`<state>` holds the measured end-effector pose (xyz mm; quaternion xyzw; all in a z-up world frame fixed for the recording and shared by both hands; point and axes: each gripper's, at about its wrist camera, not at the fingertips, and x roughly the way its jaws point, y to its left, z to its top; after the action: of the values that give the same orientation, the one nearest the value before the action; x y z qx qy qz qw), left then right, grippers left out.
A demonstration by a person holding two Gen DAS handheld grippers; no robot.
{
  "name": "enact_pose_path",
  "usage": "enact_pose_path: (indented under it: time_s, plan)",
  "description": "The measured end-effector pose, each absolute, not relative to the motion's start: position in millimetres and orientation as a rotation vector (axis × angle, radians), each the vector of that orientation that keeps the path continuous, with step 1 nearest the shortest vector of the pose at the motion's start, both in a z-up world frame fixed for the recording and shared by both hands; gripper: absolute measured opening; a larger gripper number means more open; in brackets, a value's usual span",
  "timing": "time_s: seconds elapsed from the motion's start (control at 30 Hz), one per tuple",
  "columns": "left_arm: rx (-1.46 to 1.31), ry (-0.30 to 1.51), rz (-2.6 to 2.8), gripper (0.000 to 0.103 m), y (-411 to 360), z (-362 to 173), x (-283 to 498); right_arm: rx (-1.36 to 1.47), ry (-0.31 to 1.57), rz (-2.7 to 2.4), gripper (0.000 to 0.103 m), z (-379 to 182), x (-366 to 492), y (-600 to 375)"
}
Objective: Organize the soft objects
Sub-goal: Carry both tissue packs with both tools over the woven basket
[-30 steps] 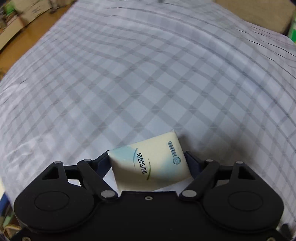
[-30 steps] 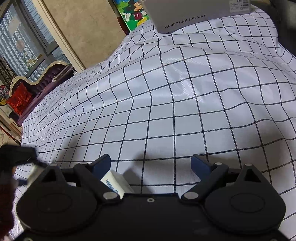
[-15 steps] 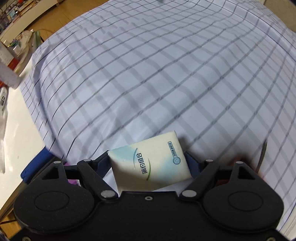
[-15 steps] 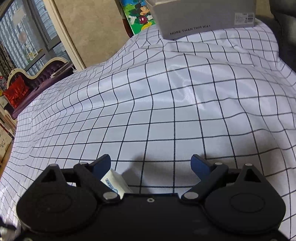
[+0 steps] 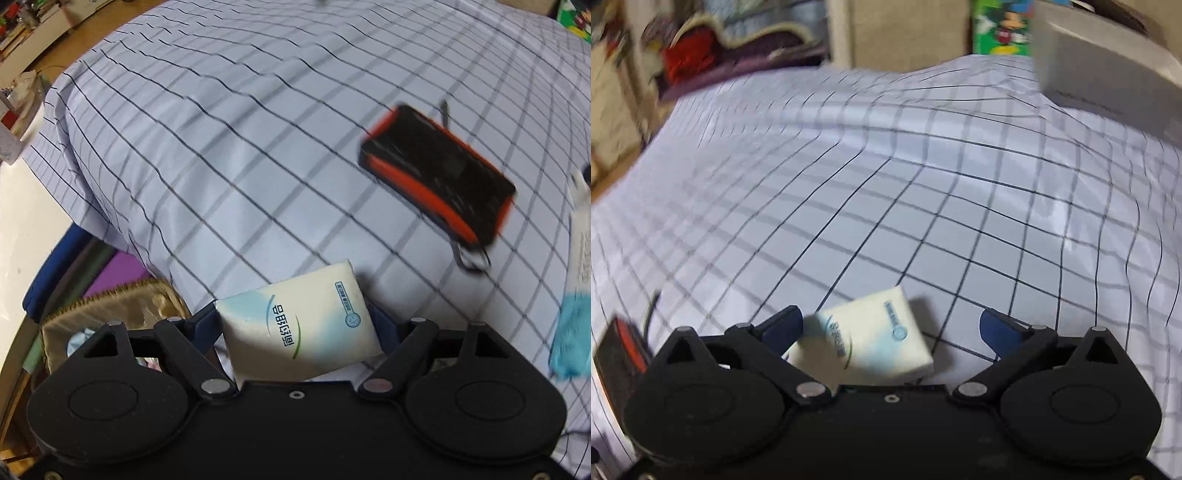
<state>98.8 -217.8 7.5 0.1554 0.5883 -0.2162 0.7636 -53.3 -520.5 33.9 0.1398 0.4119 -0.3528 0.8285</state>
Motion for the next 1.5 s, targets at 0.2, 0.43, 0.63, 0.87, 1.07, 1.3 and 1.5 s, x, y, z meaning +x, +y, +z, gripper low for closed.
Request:
enact_pose_path:
  time_s: [0.2, 0.43, 0.63, 0.87, 1.07, 1.3, 1.5]
  plan:
    - [0.364, 1.24, -0.488, 0.079, -212.0, 8.6, 73.9, 0.176, 0.943, -0.756, 0.102, 50.5, -40.2, -516.3]
    - [0.351, 1.224, -0.488, 0.079, -193.2, 8.6, 54.5, 0.226, 1.028, -0.645, 0.102, 50.6, -35.6, -523.5]
    - [0.334, 1.23, -0.468, 0.079, -176.9, 4.6, 44.8, 0.212, 1.126, -0.651, 0.1, 24.9, -18.0, -528.0]
    - [0.324, 1.229, -0.442, 0.079, -159.8, 4.4, 36.6, 0.439, 1.042, -0.755, 0.073, 40.0, -44.8, -565.3]
    - [0.306, 1.227, -0.452, 0.079, -153.5, 8.5, 28.6, 0.553, 1.033, -0.955, 0.073, 56.0, -110.3, -591.6]
    - [0.285, 1.222, -0.464, 0.079, -139.3, 12.3, 16.0, 0.542, 1.083, -0.994, 0.073, 70.6, -193.0, -550.9]
    - [0.245, 1.241, -0.433, 0.079, -111.9, 9.3, 8.2, 0.521, 1.108, -0.842, 0.073, 77.0, -229.6, -471.7]
